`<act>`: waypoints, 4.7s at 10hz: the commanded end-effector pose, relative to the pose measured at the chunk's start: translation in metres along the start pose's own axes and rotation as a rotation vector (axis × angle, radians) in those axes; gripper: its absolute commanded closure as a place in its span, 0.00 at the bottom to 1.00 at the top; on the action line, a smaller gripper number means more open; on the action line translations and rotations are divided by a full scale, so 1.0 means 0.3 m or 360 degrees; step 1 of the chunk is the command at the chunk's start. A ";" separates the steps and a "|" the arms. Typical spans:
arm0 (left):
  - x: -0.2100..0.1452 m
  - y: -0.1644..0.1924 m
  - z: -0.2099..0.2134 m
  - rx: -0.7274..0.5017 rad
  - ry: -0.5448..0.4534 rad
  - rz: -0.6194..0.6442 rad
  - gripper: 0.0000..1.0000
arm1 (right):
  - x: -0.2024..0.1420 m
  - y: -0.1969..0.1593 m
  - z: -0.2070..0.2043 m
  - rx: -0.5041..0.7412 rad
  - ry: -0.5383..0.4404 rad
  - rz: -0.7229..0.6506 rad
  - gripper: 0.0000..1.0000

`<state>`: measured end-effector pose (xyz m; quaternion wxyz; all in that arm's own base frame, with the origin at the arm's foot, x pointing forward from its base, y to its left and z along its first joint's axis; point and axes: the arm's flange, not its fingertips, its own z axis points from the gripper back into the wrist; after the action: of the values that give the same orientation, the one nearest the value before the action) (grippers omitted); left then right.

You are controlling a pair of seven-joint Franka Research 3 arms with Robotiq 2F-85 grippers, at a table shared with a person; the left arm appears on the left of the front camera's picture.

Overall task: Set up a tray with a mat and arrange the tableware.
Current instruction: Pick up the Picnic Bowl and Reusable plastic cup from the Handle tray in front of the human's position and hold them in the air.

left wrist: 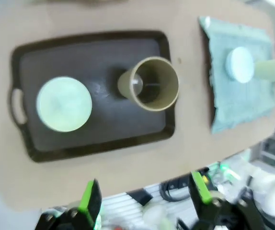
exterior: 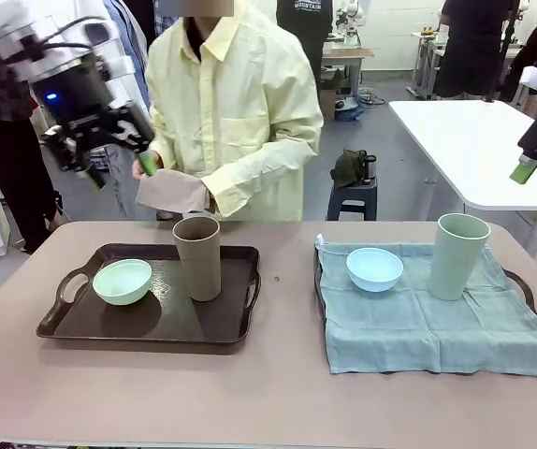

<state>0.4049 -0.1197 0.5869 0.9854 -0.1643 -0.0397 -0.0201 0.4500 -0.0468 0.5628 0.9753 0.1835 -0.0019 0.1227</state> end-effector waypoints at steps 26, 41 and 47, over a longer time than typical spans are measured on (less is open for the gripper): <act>-0.201 1.044 0.051 -0.1487 0.0057 0.0360 0.03 | -0.491 -0.512 -0.091 0.1304 -0.0314 -0.0382 0.00; -0.101 0.739 0.130 -0.0849 0.0070 0.0158 0.03 | -0.113 -0.083 -0.072 0.0667 -0.0051 0.0244 0.00; -0.155 0.473 0.252 -0.0194 0.0227 0.0140 0.03 | 0.309 0.540 -0.612 0.0267 -0.0269 0.1051 0.00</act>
<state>0.3623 0.0418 0.6046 0.9735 -0.2272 0.0270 -0.0003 0.4838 0.1823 0.4791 0.8787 0.2340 -0.1086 0.4016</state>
